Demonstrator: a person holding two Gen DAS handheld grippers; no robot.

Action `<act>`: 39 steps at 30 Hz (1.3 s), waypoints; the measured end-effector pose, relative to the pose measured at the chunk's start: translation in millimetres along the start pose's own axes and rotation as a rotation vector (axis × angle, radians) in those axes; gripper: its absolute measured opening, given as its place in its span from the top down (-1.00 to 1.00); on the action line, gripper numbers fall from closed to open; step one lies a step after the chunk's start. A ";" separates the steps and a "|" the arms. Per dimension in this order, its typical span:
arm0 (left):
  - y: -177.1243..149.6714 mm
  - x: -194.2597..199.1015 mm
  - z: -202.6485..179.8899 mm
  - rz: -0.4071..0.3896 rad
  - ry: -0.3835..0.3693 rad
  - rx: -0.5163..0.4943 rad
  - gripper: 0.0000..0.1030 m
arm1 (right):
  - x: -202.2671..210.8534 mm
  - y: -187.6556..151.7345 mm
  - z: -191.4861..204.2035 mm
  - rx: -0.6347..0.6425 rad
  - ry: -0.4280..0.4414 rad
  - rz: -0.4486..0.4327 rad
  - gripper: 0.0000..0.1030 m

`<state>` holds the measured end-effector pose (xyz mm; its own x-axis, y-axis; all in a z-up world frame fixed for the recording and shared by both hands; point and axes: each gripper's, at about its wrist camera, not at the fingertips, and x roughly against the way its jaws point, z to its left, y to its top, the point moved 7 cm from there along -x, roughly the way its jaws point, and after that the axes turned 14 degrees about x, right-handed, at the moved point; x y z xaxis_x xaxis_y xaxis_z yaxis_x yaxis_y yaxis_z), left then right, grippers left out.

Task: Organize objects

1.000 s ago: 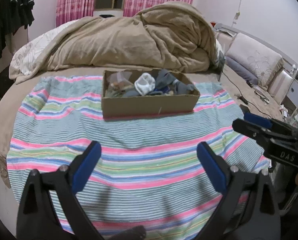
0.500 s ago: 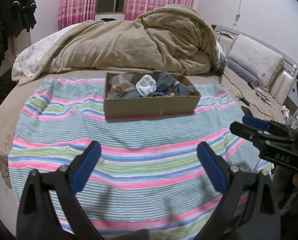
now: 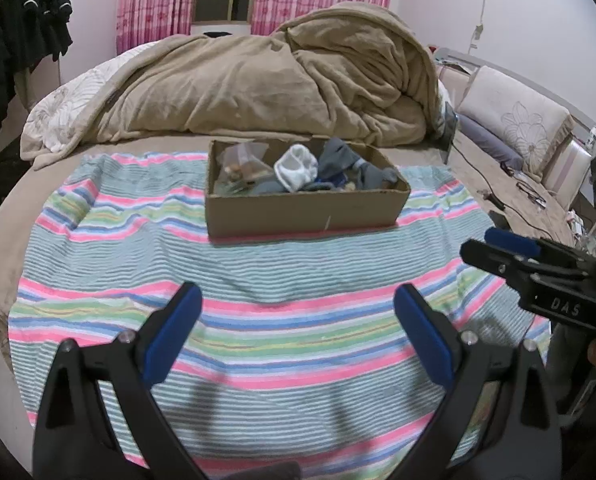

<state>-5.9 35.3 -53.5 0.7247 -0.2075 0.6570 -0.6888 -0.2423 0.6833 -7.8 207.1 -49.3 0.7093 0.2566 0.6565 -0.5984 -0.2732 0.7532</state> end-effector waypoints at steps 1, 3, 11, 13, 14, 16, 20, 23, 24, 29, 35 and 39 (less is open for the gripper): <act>0.4 -1.4 0.7 0.001 0.000 0.002 -0.90 | -2.1 -0.2 -0.6 0.001 0.000 0.003 -0.25; 1.4 -4.4 2.2 0.003 0.002 0.005 -0.90 | -5.1 -0.4 -1.9 -0.001 0.000 0.007 -0.25; 2.7 -16.0 6.3 0.015 0.009 0.009 -0.90 | -17.2 -0.5 -6.2 -0.005 0.005 0.023 -0.25; 2.8 -17.5 6.9 0.016 0.011 0.008 -0.90 | -19.7 -0.9 -6.8 -0.007 0.008 0.024 -0.25; 3.2 -18.2 7.0 0.016 0.012 0.008 -0.90 | -20.9 -1.1 -7.1 -0.008 0.009 0.026 -0.25; 3.3 -19.4 6.6 0.018 0.012 0.008 -0.90 | -23.3 -1.6 -7.3 -0.008 0.011 0.029 -0.25; 2.3 -21.2 5.0 0.022 0.011 0.001 -0.90 | -25.2 -1.7 -8.9 -0.010 0.012 0.031 -0.25; 2.0 -21.8 4.0 0.024 0.010 -0.001 -0.90 | -25.2 -1.6 -8.7 -0.009 0.013 0.031 -0.25; 2.1 -21.6 4.1 0.023 0.011 0.000 -0.90 | -25.6 -1.5 -8.7 -0.008 0.014 0.030 -0.25; 2.8 -20.6 4.3 0.018 0.012 -0.002 -0.90 | -26.3 -1.0 -9.1 -0.005 0.018 0.029 -0.25; 2.7 -18.7 3.5 0.014 0.009 -0.004 -0.90 | -26.5 1.0 -9.0 -0.003 0.016 0.026 -0.25; 2.7 -17.4 3.7 0.012 0.006 -0.003 -0.90 | -26.4 1.1 -9.0 -0.003 0.018 0.026 -0.25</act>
<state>-20.3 34.7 -64.3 0.7166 -0.2043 0.6670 -0.6972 -0.2372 0.6764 -30.6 208.4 -65.4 0.6868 0.2657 0.6765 -0.6177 -0.2770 0.7360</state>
